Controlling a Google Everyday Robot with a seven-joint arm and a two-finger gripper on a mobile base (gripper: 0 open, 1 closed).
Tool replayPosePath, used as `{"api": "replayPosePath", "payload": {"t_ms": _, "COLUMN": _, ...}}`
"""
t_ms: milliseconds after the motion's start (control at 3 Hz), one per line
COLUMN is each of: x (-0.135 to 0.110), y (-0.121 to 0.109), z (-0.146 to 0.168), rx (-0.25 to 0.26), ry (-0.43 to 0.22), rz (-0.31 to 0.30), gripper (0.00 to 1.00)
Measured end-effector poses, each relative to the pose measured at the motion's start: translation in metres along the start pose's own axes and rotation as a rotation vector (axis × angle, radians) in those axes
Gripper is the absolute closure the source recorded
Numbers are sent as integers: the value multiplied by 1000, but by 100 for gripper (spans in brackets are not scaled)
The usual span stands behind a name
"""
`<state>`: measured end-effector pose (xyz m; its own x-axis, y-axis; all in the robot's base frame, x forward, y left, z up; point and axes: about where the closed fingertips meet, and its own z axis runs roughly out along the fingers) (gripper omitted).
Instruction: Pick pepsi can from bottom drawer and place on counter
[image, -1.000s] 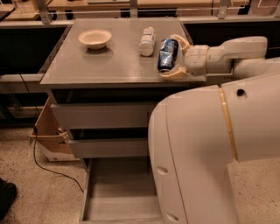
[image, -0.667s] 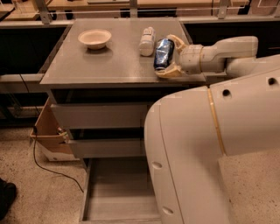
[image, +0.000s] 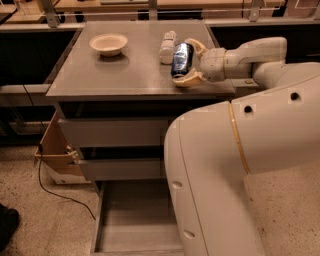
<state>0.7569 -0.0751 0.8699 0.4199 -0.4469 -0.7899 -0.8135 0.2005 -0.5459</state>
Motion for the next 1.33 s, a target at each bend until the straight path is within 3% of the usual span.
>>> {"api": "replayPosePath", "payload": {"t_ms": 333, "x": -4, "y": 7, "z": -1, "rx": -46, "ry": -35, "rz": 4, "gripper": 15}}
{"api": "replayPosePath", "payload": {"t_ms": 667, "x": -6, "y": 14, "z": -5, "rx": -83, "ry": -76, "rz": 12, "gripper": 0}}
{"api": "replayPosePath", "payload": {"t_ms": 1333, "x": -7, "y": 19, "z": -7, "rx": -121, "ry": -119, "rz": 19, "gripper": 0}}
